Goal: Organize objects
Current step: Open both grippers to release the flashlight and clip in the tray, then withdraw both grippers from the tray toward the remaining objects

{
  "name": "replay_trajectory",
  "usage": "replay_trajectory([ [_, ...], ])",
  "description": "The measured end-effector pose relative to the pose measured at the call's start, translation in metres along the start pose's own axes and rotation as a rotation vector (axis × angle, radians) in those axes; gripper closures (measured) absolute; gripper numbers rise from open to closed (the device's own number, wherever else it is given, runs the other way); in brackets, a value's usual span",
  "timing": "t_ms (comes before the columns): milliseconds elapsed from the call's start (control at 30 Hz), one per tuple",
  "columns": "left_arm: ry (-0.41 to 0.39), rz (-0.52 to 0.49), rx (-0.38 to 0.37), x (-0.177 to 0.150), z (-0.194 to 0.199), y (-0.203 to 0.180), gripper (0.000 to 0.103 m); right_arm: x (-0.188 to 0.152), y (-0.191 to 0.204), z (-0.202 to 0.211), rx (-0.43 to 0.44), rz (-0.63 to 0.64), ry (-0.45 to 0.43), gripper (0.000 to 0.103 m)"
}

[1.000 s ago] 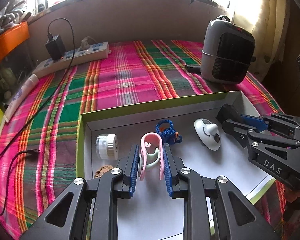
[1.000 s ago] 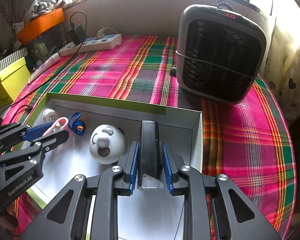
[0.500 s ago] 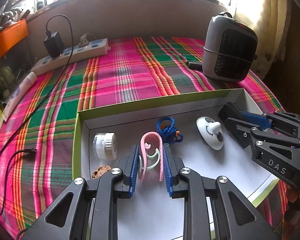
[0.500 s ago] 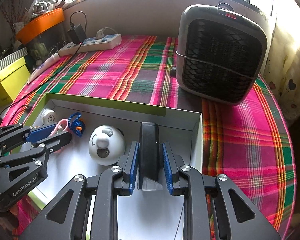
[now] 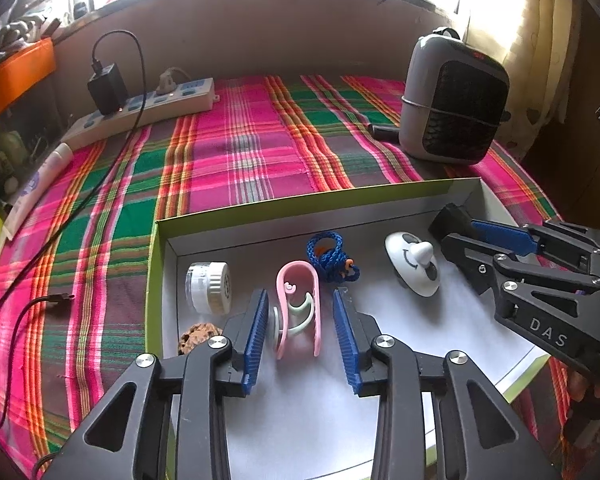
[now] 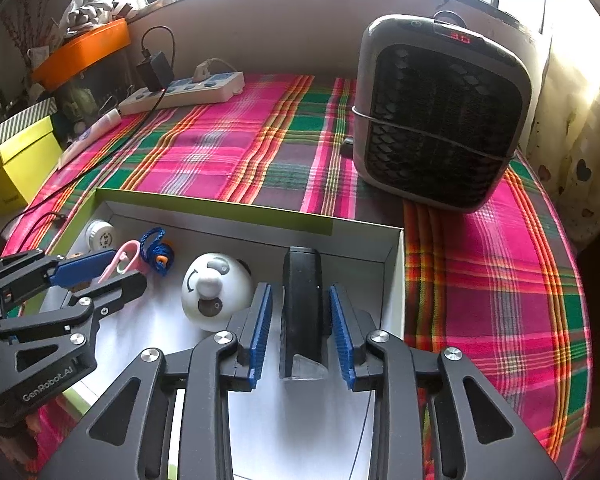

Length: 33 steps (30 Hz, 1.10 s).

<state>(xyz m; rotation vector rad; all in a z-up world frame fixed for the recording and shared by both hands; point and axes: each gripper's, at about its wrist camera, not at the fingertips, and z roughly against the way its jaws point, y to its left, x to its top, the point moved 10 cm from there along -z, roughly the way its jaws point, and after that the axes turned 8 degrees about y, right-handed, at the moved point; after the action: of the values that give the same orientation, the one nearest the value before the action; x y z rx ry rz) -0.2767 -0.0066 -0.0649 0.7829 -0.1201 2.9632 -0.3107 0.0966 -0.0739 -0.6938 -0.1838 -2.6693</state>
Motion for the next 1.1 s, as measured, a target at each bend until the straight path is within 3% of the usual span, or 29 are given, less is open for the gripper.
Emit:
replay_trajectory([
  [233, -0.017, 0.004, -0.007, -0.003, 0.01, -0.001, 0.066, -0.002, 0.002, 0.009, -0.001, -0.012, -0.021, 0.065],
  [1100, -0.124, 0.036, -0.022, -0.038, 0.074, 0.01, 0.065, -0.037, 0.011, 0.073, 0.024, -0.052, -0.132, 0.065],
])
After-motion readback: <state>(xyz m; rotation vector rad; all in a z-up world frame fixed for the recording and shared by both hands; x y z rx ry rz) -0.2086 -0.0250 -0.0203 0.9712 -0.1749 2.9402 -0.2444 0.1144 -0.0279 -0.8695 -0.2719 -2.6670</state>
